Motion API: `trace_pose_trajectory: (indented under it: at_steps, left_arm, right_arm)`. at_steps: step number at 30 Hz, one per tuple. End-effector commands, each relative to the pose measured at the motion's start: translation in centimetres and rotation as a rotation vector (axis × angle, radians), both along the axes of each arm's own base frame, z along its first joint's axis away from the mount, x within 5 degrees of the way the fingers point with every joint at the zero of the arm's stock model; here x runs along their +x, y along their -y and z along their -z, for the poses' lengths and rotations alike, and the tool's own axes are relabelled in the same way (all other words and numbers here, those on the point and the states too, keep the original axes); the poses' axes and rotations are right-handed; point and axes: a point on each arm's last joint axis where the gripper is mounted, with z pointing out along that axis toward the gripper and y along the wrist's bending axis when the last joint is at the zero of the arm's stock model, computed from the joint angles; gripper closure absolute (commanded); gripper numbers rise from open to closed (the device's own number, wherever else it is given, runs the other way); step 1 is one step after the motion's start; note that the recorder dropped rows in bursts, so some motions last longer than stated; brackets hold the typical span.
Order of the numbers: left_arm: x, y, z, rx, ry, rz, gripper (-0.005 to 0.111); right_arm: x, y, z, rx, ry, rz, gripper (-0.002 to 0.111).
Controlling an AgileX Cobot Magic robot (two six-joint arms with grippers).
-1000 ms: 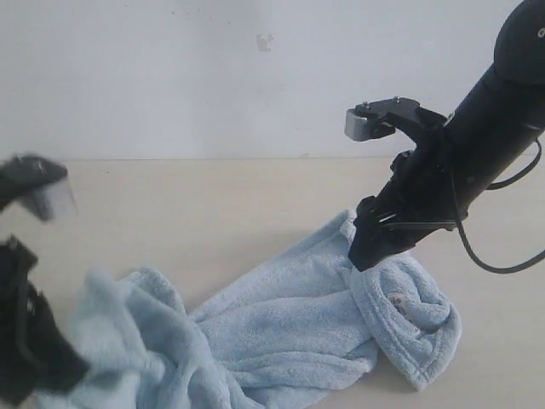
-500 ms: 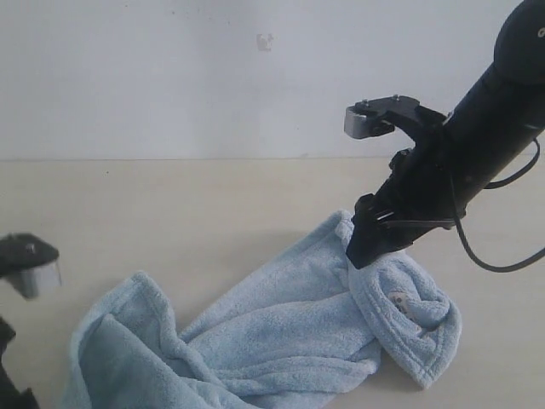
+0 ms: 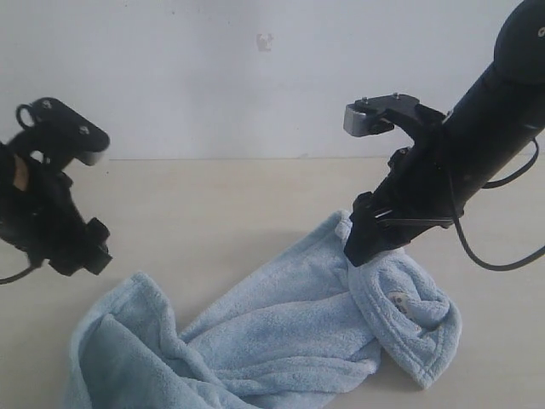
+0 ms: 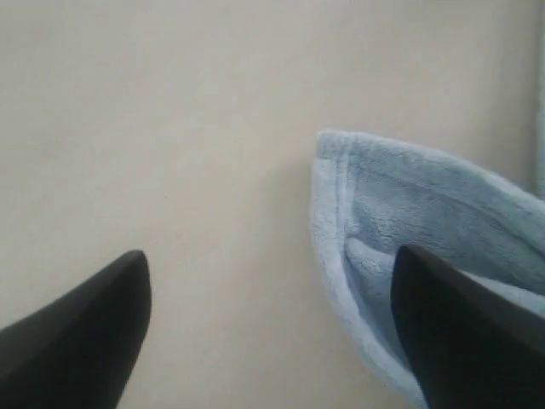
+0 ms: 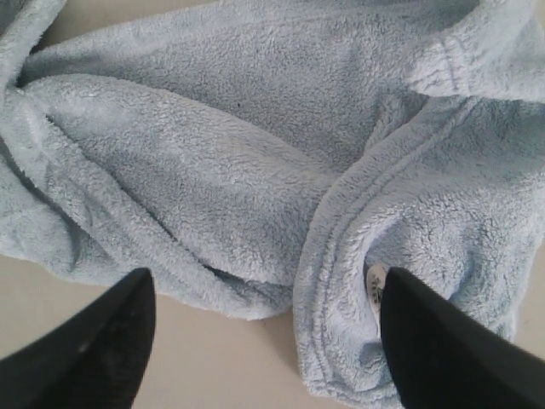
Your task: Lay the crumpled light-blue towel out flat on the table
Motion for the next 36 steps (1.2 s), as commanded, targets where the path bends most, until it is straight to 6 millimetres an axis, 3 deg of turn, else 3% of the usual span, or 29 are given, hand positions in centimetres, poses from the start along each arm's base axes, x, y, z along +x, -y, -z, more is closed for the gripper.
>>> trace_pose_trajectory:
  at_steps: [1, 7, 12, 18, 36]
  left_arm:
    - [3.3, 1.2, 2.5, 0.027, -0.047, -0.025, 0.033]
    - [7.2, 1.7, 4.6, -0.026, -0.129, -0.09, 0.033]
    - [8.8, 1.4, 6.4, -0.23, -0.291, -0.109, 0.033]
    - [9.4, 0.4, 7.5, -0.348, -0.343, -0.134, 0.033]
    - [9.4, 0.2, 11.5, -0.309, -0.456, -0.142, 0.035]
  right_arm:
    - [-0.1, -0.1, -0.2, 0.006, 0.009, -0.005, 0.039]
    - [0.0, -0.1, -0.2, 0.006, 0.019, -0.006, 0.04]
    - [0.0, -0.1, -0.2, 0.006, 0.019, -0.006, 0.04]
    - [0.0, -0.1, -0.2, 0.007, 0.024, -0.004, 0.04]
    - [-0.1, -0.1, -0.2, 0.009, 0.017, -0.005, 0.04]
